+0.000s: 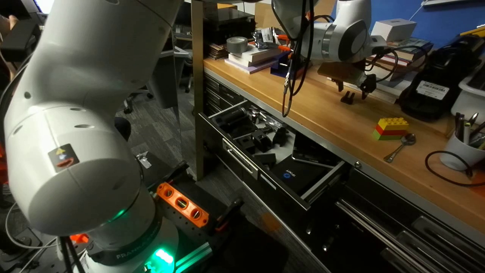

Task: Put the black objects in the drawer and close it

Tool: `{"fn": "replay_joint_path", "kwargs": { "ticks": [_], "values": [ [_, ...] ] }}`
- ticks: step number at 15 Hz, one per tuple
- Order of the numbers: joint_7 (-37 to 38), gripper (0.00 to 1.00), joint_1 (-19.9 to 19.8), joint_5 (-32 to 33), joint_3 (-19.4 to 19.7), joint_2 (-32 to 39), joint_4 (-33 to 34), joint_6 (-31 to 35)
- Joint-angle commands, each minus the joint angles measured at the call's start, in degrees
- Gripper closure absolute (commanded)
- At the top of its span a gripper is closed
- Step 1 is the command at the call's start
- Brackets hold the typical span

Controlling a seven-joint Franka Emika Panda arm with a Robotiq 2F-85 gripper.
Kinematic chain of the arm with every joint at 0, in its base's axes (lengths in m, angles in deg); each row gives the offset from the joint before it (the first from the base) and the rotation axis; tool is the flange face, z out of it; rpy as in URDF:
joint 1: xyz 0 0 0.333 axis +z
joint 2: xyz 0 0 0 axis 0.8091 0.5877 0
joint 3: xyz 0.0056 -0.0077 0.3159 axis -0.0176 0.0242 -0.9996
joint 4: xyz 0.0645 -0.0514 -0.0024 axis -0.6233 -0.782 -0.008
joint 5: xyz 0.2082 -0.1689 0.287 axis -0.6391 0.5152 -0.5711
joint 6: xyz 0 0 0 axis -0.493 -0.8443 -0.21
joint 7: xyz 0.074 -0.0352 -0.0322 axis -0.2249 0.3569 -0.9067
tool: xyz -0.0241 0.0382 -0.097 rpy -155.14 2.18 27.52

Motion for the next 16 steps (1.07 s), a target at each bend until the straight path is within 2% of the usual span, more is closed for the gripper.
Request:
{"fn": "replay_joint_path", "kwargs": {
  "ticks": [1,3,4,5,8,12,16],
  "values": [
    [-2.7,0.0,-1.3,-2.6,-0.9,1.0,2.5,-2.5],
    [-2.9,0.0,-1.5,-3.2,-1.1,1.2,2.6,-2.6],
    [-3.1,0.25,-1.7,-3.3,-1.2,1.2,2.5,-2.3],
    [-3.1,0.26,-1.6,-3.3,-1.2,1.4,2.5,-2.2],
    [-3.1,0.51,-1.5,-3.2,-1.1,1.8,2.7,-2.2],
    [-2.9,0.8,-1.2,-3.2,-1.2,1.8,2.7,-2.4],
    [1.9,0.78,1.8,-2.0,1.2,-1.6,-0.7,-7.1]
  ]
}}
